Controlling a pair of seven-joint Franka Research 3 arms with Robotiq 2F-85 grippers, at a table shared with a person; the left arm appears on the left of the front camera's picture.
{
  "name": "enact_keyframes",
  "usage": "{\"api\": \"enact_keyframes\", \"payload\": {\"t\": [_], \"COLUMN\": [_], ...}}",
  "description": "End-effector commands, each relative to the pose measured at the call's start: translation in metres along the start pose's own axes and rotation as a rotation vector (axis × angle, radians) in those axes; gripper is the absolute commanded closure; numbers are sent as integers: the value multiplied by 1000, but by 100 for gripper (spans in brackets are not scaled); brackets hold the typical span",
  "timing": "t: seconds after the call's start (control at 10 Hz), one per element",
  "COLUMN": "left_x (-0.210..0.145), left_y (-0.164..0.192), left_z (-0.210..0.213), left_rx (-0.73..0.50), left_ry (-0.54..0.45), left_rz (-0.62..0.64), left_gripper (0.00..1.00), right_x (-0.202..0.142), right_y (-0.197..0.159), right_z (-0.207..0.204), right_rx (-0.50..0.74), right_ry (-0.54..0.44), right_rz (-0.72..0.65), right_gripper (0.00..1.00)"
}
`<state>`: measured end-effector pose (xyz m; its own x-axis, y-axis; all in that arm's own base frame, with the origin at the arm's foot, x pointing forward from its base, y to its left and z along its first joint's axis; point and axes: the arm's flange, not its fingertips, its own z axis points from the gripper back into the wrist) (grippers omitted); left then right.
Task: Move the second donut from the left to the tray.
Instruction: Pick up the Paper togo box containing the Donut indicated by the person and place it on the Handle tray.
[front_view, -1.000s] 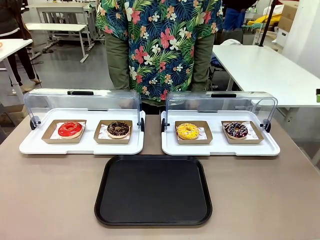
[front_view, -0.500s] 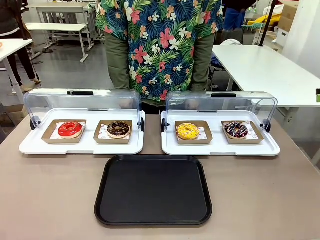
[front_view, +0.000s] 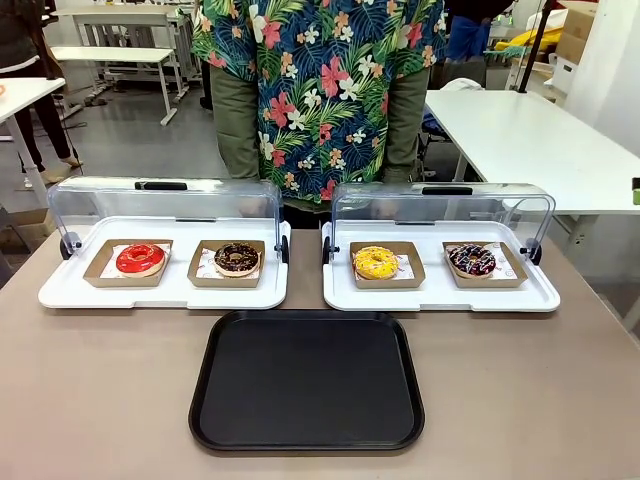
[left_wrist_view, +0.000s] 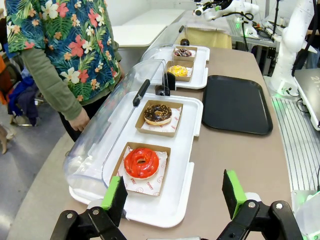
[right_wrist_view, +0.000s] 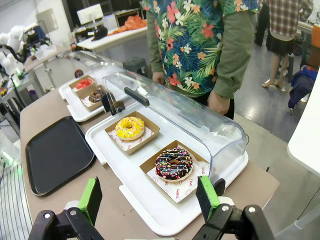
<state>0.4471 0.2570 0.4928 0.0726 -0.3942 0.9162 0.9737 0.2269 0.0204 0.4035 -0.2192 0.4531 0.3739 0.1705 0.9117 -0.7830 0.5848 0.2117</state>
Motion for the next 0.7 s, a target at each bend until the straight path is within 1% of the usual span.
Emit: {"api": "enact_keyframes", "payload": {"t": [0.0,0.6], "left_x": [2,2], "left_y": [-6,-6], "left_z": [-2,-2], "left_rx": [8,8], "left_ry": [12,12], "left_rz": [15,15], "left_gripper": [0,0], "right_x": [3,3], "right_y": [1,1], "right_z": [0,0], "right_rx": [1,1], "right_ry": [-6,-6], "right_rz": [-3,-3], "right_gripper": [0,0]}}
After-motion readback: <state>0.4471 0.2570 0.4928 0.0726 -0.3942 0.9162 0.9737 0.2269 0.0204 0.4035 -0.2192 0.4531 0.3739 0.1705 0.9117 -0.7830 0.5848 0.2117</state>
